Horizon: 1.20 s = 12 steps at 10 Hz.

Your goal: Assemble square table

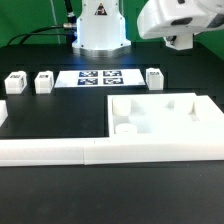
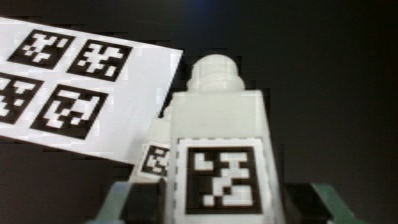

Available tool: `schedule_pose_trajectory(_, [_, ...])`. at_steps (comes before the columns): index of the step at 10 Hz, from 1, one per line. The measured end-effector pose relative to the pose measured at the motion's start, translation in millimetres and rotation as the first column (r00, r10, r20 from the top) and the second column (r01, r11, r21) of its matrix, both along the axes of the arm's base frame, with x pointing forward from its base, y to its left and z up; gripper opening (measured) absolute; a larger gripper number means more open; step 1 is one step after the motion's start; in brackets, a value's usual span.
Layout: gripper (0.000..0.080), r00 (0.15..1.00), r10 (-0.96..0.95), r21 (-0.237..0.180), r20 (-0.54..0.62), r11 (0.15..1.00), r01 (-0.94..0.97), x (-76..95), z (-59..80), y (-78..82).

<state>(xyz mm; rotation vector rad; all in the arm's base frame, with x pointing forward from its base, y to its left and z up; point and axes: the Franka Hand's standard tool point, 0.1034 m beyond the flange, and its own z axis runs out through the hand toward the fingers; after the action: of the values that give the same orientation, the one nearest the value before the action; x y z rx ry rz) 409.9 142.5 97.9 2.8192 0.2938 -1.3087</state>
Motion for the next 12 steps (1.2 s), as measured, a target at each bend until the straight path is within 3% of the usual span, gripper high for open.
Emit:
schedule_pose_trajectory(2, [0.0291, 0.991, -0.003, 0.034, 0.133, 0.999, -0.002, 12.9, 1.4, 0.4])
schedule_pose_trajectory(4, [0.0291, 0.956, 0.006, 0.094, 0.295, 0.995, -0.035, 71.4, 31.1, -6.4])
schedule_pose_trajectory(5, [0.0291, 0.933, 0.037, 0.098, 0.359, 0.992, -0.077, 97.6, 52.2, -11.7])
schedule_pose_trajectory(6, [0.0291, 0.916, 0.053, 0.091, 0.397, 0.991, -0.097, 112.4, 66.3, -13.3])
schedule_pose_trajectory(7, [0.0291, 0.871, 0.032, 0.108, 0.491, 0.989, -0.097, 121.5, 61.6, -9.3])
schedule_pose_trajectory(10, [0.0291, 0.771, 0.008, 0.119, 0.637, 0.987, -0.108, 123.0, 59.3, -10.8])
schedule_pose_trajectory(12, [0.0291, 0.664, -0.022, 0.157, 0.747, 0.977, -0.145, 149.1, 54.6, -17.2])
